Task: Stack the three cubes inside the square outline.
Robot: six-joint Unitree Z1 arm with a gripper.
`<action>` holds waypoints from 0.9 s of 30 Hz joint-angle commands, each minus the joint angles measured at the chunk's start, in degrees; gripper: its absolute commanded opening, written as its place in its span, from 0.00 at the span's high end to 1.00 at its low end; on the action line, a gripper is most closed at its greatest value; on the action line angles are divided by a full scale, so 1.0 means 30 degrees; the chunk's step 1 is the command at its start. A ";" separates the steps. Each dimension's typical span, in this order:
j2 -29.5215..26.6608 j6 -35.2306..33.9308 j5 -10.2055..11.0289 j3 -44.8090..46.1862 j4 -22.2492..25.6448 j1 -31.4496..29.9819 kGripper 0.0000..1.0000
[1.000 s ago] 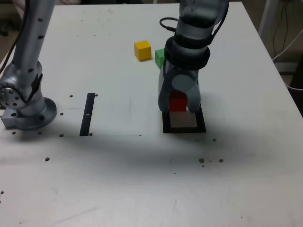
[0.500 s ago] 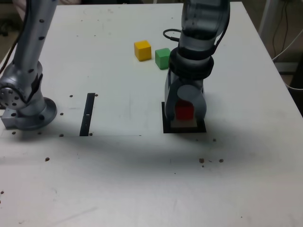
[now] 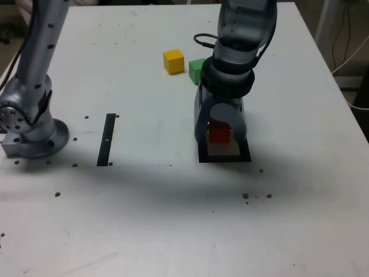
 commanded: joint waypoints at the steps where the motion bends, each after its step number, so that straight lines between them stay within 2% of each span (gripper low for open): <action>1: -0.0128 -0.0014 0.0044 -0.0139 0.0261 -0.0050 0.02; 10: -0.0613 0.0039 0.0167 -0.0172 0.0232 -0.0050 0.01; 15: -0.1977 0.0548 0.0533 -0.0483 0.1392 0.0250 0.01; 22: -0.2506 0.3276 0.0576 -0.2188 0.4540 0.3575 0.01; 27: -0.2390 0.4859 0.0965 -0.3615 0.5010 0.6568 0.01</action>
